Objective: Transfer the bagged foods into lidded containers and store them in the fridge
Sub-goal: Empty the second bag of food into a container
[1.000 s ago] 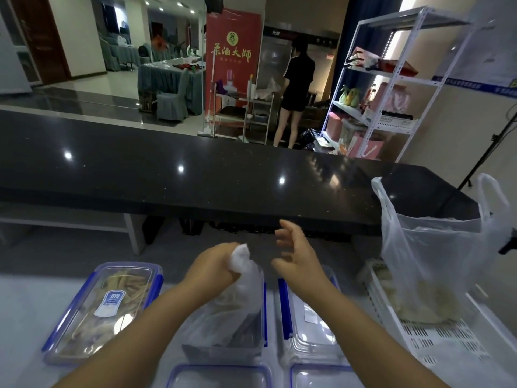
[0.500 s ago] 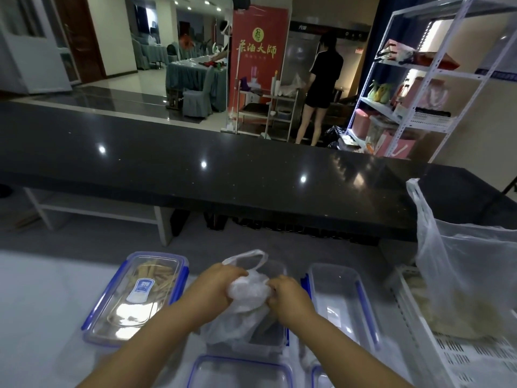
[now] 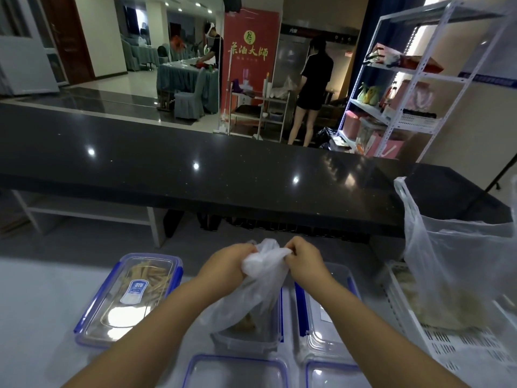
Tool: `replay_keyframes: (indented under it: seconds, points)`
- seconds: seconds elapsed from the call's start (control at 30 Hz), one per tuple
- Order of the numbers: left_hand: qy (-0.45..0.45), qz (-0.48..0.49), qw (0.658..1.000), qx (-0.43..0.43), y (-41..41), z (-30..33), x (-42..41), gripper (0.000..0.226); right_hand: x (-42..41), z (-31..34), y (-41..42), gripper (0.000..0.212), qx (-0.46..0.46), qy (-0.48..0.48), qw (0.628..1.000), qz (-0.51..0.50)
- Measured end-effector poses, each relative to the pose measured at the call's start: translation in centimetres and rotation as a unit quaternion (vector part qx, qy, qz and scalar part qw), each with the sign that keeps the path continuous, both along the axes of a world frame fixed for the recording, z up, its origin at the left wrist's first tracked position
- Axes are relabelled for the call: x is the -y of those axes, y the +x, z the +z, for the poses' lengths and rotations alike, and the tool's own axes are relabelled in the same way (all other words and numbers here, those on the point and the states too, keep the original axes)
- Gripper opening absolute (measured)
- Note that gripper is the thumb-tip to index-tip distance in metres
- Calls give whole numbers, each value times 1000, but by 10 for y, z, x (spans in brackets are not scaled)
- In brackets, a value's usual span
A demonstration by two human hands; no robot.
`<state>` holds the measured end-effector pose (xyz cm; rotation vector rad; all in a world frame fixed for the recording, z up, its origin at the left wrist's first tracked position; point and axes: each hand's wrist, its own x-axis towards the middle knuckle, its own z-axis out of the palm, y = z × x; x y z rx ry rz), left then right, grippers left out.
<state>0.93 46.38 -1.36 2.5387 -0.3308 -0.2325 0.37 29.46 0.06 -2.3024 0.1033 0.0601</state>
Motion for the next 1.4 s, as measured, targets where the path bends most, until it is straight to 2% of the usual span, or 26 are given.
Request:
replay_keyframes:
  seconds: [0.2,0.27,0.37,0.43,0.47,0.57,0.63,0.77,0.87,0.93,1.03,1.1,1.17,1.3,1.4]
  points:
    - [-114,3,990,89,4,6,0,26,9,39,-2,5,58,38,998,1]
    - [-124,3,986,109,7,8,-1,23,10,44,-1,8,62,33,998,5]
    - [-97,6,991,92,8,9,-4,22,9,36,-3,21,6,31,999,30]
    - [-35,2,997,69,6,5,-7,28,6,23,-8,34,-38,37,997,58]
    - [-6,-1,998,59,4,1,-9,30,3,15,-10,44,-48,18,996,67]
    - [38,-40,998,35,-3,-20,-14,27,-10,-14,-16,71,-10,-131,987,88]
    - [35,-81,996,15,-10,-33,-16,28,-23,-36,-23,75,-17,-144,981,131]
    - [57,-115,991,-27,-20,-45,-27,43,-36,-73,-31,74,-87,-170,967,171]
    - [11,-86,993,-83,-22,-49,-39,65,-42,-92,-31,76,-81,-212,960,162]
    - [-6,-81,995,-52,-22,-49,-43,67,-48,-100,-31,73,-63,-204,963,163]
    - [28,-92,995,27,-24,-56,-43,60,-54,-104,-35,66,-45,-168,963,205]
    - [47,-110,992,39,-26,-66,-42,56,-55,-109,-38,63,-16,-161,958,236]
    - [39,-110,993,29,-29,-75,-40,50,-53,-112,-41,56,33,-222,941,251]
    - [30,-112,992,44,-29,-78,-40,47,-48,-110,-24,53,35,-359,895,263]
    - [27,-105,993,53,-29,-79,-42,63,-48,-109,-15,58,48,-356,893,271]
